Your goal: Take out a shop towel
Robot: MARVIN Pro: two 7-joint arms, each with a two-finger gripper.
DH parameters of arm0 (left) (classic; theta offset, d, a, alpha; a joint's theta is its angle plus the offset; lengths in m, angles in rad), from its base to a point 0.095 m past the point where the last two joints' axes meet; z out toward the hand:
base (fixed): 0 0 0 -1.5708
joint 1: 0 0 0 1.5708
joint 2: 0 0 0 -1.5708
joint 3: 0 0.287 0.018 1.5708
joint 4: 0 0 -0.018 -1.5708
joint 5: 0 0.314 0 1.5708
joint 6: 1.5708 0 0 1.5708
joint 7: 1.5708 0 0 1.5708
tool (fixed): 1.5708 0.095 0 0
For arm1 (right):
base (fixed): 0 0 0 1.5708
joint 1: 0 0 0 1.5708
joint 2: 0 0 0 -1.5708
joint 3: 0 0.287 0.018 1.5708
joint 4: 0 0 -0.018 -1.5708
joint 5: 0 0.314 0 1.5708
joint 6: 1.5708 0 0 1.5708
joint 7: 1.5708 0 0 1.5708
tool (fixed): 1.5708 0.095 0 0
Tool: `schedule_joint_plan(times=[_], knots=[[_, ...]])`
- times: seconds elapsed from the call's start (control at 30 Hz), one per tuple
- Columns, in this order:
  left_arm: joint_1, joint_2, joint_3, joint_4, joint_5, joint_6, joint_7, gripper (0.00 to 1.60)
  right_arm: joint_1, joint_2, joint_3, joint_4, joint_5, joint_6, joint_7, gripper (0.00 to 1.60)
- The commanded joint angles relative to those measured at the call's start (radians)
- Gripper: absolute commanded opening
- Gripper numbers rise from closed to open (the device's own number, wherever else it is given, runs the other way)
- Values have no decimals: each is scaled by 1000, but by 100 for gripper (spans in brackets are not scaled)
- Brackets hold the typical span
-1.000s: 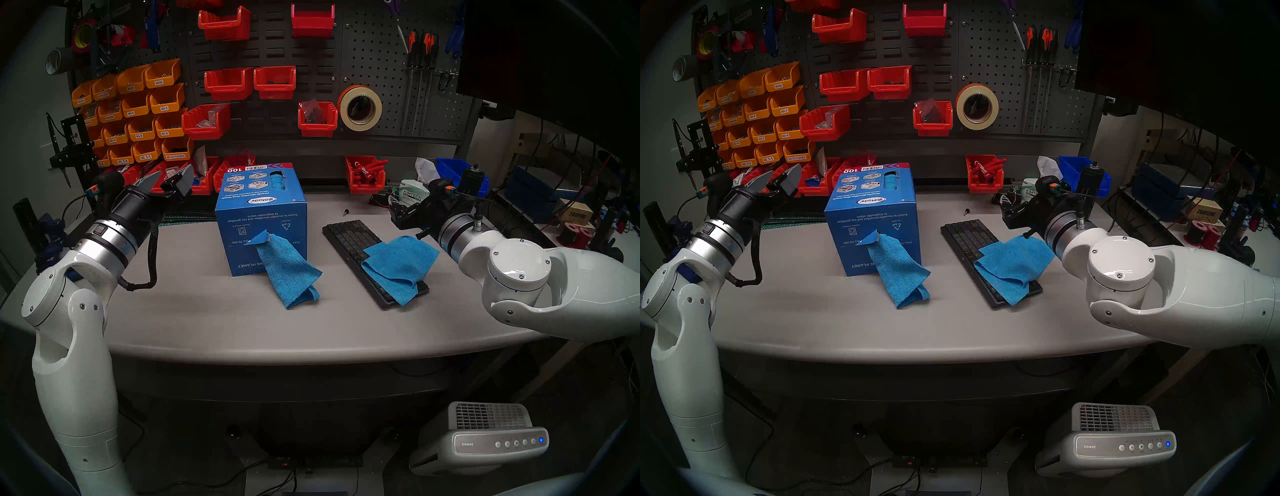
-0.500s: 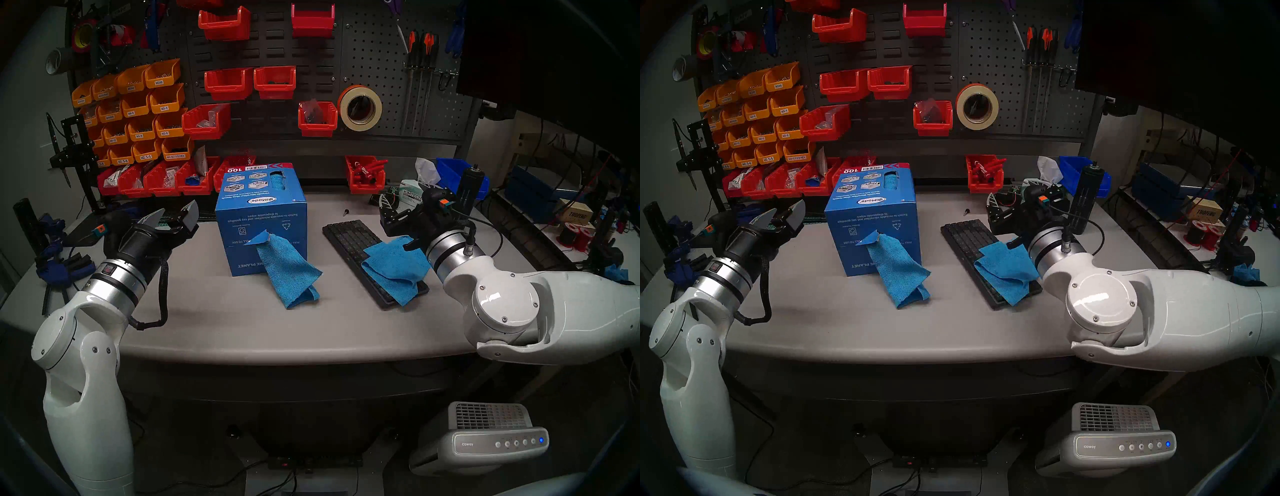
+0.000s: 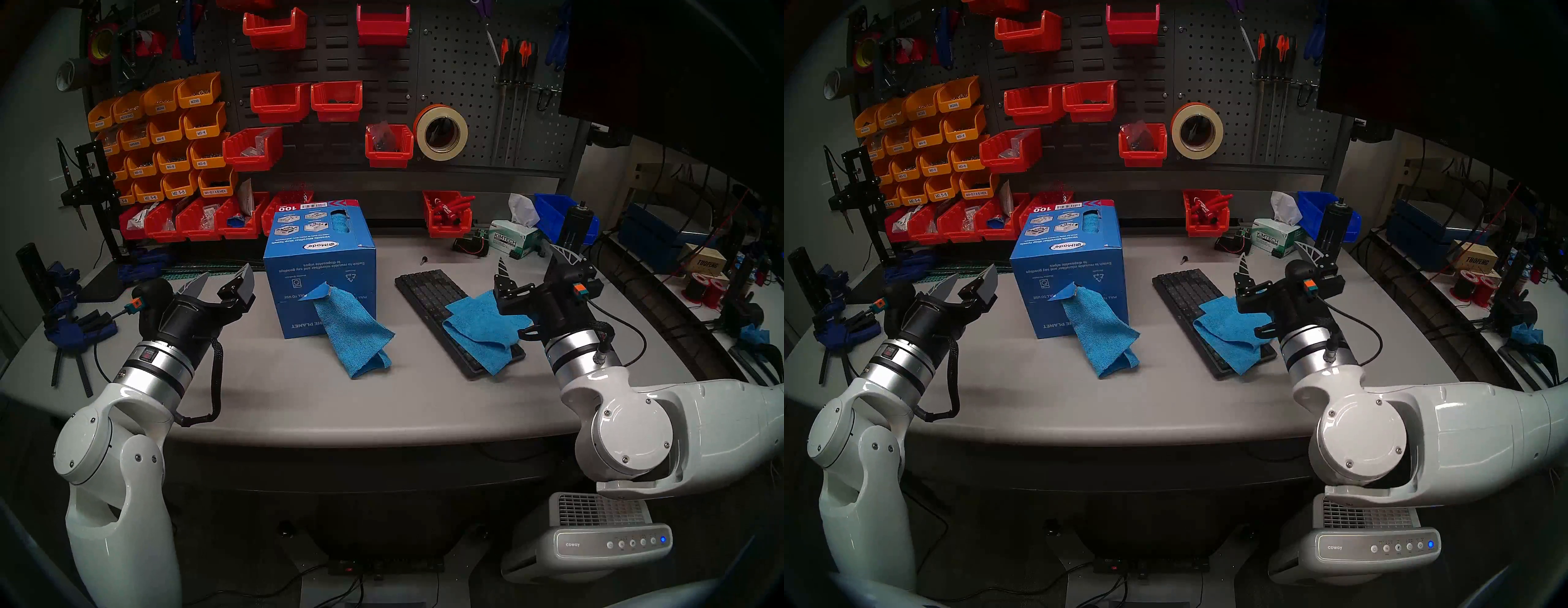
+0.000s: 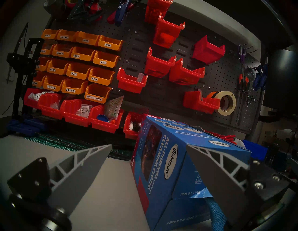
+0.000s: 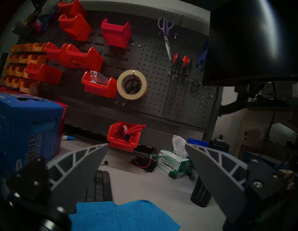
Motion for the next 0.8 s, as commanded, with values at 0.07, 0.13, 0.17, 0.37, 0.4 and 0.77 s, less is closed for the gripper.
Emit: schedule_joint_plan(times=[0.07,0.13,0.17,0.37,0.4,0.77], knots=[[21,-19,10,-33,90,-156,-13,160,-51,-6,-13,-17,-137,-9,-160,160],[23,-22,8,-35,118,-170,-22,160,-59,-17,-16,-10,-151,-12,-176,160],[28,-28,10,-34,126,-186,-25,160,-63,-22,-15,-5,-159,-13,-185,160],[67,-44,11,-15,200,-284,-53,160,-87,-75,-6,18,-184,-25,-185,160],[69,-47,10,-12,212,-287,-58,160,-90,-82,-5,22,-183,-28,-185,160],[87,-78,5,57,281,-451,-96,160,-139,-128,47,70,-199,-61,-185,160]])
